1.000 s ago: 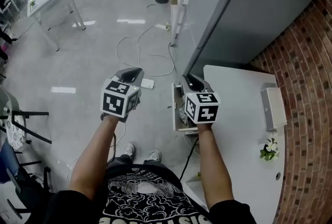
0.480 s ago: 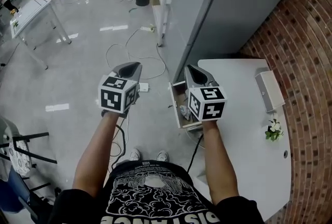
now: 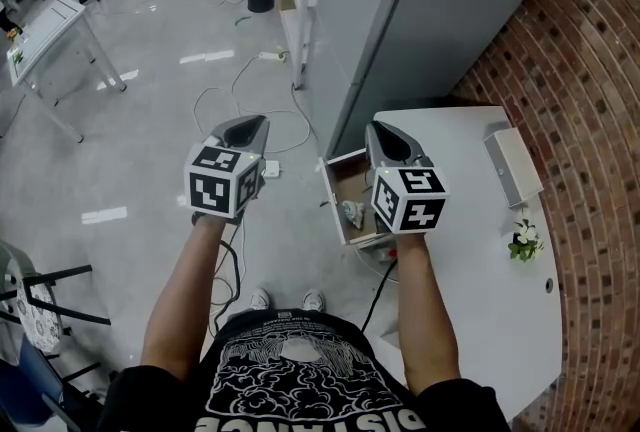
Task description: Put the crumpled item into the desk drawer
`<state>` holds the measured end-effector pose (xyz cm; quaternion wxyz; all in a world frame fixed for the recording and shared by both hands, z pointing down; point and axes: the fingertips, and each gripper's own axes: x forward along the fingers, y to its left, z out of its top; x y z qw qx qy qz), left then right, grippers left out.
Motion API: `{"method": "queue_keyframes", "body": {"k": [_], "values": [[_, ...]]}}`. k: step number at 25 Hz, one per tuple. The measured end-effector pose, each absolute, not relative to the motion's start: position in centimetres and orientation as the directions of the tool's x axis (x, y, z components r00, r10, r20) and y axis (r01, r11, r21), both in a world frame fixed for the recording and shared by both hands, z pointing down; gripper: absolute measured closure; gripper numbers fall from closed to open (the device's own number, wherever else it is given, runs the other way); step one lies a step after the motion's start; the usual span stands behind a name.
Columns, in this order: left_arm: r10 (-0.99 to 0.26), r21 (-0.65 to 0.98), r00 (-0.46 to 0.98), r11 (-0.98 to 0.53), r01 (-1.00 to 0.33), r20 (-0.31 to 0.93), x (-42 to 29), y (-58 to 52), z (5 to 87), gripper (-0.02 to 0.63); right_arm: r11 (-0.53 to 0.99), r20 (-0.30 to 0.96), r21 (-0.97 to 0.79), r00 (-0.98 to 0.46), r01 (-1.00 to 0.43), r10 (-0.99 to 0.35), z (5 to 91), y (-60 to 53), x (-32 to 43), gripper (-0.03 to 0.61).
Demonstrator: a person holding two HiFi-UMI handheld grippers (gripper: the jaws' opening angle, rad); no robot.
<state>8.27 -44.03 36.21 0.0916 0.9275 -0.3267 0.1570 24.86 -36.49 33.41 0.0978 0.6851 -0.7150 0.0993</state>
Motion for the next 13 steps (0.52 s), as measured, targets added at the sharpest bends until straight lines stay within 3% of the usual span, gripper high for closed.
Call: {"method": "queue_keyframes", "body": {"k": [13], "values": [[-0.573,0.075,0.741,-0.771,-0.632,0.351,8.17,-43.85,36.23,0.611,0.031,0.283,-0.011,-0.033,-0.999,-0.959,33.95,-36.04,24.61,0.578]]}}
